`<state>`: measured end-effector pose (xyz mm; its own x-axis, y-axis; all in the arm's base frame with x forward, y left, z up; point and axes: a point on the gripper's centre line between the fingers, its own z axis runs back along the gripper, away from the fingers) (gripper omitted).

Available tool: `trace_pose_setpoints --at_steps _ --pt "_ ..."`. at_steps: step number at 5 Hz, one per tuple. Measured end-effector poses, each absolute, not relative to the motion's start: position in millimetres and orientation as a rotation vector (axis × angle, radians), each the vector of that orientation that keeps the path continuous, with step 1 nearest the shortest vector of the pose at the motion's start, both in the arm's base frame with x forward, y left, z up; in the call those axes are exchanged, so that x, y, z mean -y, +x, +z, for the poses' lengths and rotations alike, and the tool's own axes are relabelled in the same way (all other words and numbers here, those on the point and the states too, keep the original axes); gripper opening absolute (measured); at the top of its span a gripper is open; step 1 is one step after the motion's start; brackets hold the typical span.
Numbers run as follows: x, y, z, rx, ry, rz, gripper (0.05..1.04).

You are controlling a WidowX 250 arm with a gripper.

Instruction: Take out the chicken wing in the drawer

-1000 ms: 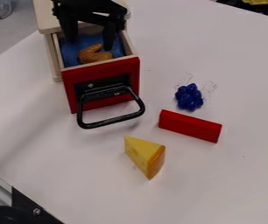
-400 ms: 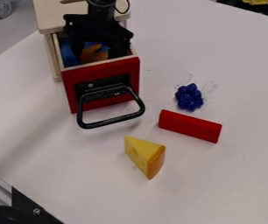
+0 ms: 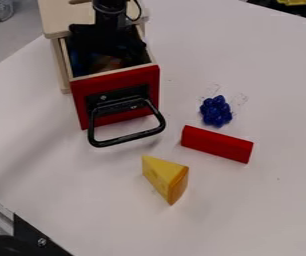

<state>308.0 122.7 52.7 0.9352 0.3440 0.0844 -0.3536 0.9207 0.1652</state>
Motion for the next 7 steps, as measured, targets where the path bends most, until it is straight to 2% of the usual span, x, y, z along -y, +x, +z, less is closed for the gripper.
trace_pose_setpoints --at_steps 1,2,3,4,6,7 --pt "-122.1 304.5 49.7 0.039 0.127 0.357 0.708" --pt "-123.5 304.1 50.2 0.040 0.130 0.357 0.532" --pt "-123.5 304.4 52.2 0.035 0.119 0.362 0.433" --pt "-125.9 303.6 59.7 0.038 0.092 0.363 0.409" --pt "-128.0 298.4 122.0 0.120 0.022 0.359 0.382" --pt "-117.5 291.6 145.1 0.149 -0.024 0.336 0.382"
